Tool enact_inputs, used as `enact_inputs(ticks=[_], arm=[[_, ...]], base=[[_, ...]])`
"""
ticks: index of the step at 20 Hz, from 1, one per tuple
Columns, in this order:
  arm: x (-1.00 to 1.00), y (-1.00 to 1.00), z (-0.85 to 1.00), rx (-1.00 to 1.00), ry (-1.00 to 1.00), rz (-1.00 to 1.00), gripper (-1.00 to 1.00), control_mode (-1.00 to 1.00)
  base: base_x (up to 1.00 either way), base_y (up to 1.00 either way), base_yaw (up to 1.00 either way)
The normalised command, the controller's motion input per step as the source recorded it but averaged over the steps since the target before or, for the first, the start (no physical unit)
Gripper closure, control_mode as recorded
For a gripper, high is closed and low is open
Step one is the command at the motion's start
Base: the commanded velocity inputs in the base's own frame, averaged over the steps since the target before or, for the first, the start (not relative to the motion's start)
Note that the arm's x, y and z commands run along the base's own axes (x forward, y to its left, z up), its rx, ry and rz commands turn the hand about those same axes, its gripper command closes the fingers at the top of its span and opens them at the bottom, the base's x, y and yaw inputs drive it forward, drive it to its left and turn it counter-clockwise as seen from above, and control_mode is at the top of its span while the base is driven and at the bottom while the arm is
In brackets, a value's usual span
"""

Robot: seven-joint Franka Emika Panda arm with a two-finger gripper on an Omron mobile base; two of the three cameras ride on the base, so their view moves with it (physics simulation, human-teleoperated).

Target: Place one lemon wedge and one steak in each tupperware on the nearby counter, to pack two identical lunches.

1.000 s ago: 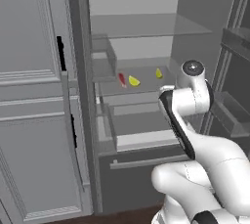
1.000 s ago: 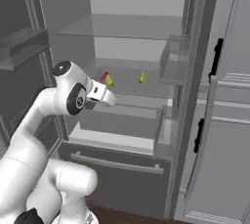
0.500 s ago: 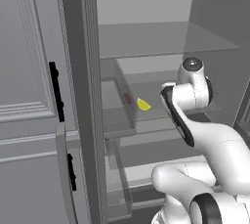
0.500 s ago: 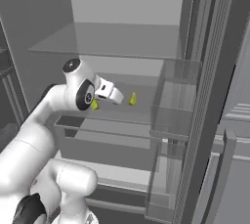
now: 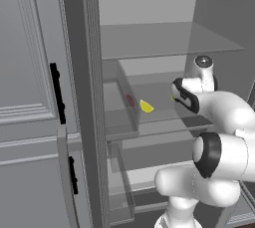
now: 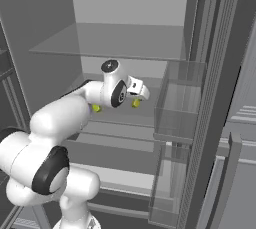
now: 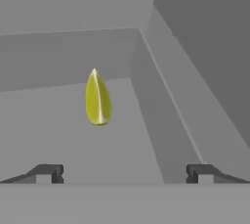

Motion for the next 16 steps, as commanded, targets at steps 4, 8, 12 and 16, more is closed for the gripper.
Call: enact_inputs(ticks=[4, 8, 12, 16], arm=[[0.39, -0.09, -0.46, 0.12, 0.0, 0.28, -1.0, -1.0], [0.2, 0.0, -0.11, 0.09, 0.06, 0.12, -1.0, -1.0], [0.5, 0.0, -0.09, 0.0, 0.06, 0.0, -1.0, -1.0], [0.53, 0.04, -0.22, 0.0, 0.09, 0.0, -1.0, -1.0]], base=[[0.0, 0.0, 0.0], [0.0, 0.0, 0.0], [0.0, 0.0, 0.0], [0.0, 0.0, 0.0]])
